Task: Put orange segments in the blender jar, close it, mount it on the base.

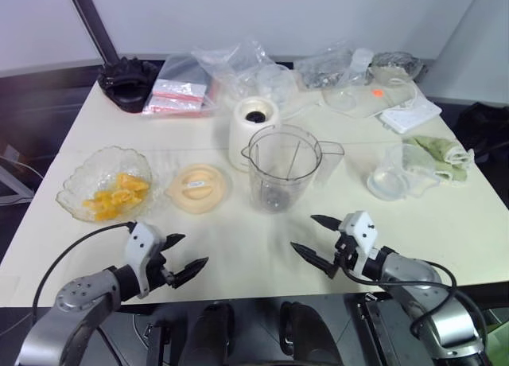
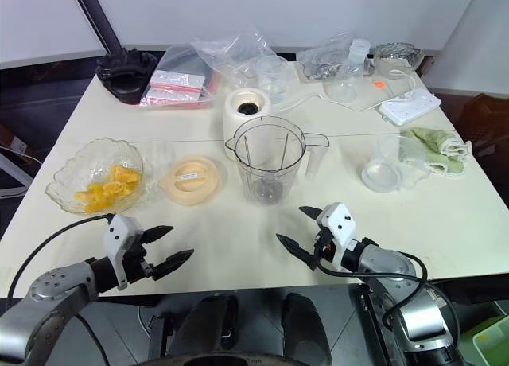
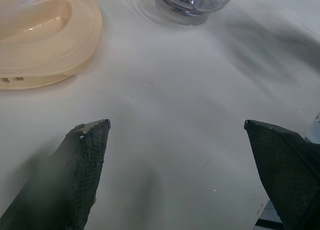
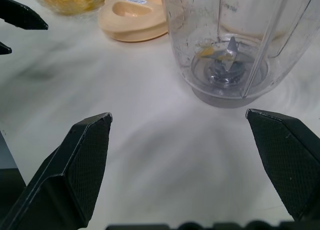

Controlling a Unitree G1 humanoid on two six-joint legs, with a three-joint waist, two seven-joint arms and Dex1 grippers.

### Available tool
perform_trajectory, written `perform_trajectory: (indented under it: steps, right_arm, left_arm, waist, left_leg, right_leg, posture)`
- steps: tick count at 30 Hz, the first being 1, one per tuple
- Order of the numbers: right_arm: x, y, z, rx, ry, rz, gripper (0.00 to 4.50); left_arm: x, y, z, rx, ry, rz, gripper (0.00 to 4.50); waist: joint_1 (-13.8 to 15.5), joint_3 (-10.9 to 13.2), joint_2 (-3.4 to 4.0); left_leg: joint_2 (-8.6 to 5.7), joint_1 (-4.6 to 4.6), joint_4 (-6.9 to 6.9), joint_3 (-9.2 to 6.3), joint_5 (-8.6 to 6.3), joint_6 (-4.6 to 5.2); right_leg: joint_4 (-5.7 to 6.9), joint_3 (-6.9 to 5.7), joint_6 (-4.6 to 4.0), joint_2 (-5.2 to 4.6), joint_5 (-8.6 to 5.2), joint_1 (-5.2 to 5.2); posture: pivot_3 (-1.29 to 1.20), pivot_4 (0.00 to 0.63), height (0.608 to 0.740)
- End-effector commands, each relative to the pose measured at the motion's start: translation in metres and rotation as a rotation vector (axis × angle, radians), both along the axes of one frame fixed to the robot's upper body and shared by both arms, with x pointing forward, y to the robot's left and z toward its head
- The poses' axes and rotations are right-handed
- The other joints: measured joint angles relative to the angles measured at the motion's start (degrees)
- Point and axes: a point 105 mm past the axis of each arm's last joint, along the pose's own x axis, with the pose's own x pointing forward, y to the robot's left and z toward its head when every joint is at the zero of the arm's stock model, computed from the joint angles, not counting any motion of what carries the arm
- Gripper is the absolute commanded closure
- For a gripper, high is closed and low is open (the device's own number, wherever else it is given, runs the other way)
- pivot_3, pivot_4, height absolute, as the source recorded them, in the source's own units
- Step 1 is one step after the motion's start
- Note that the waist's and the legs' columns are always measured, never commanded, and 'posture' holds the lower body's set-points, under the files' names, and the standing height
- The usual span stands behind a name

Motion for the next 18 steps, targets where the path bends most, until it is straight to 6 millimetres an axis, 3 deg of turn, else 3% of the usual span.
perform_trajectory:
  steps: [1,18]
  right_arm:
    - [0.0016,0.0025,0.0061,0.013,-0.024,0.010,0.01]
    - [0.0038,0.0007,0.0086,0.007,-0.034,0.006,0.01]
  left_arm:
    - [0.0037,-0.0013,0.0130,-0.005,-0.058,0.010,0.03]
    - [0.0069,-0.0010,0.0174,-0.010,-0.073,0.011,0.03]
  waist:
    - [0.00,0.00,0.00]
    - [0.01,0.00,0.00]
  left_leg:
    - [0.00,0.00,0.00,0.00,0.00,0.00]
    - [0.00,0.00,-0.01,0.02,0.05,0.09]
  right_leg:
    - [0.00,0.00,0.00,0.00,0.00,0.00]
    - [0.00,0.00,-0.01,0.01,0.00,0.00]
  posture:
    - [0.00,0.150,0.740]
    - [0.00,0.150,0.740]
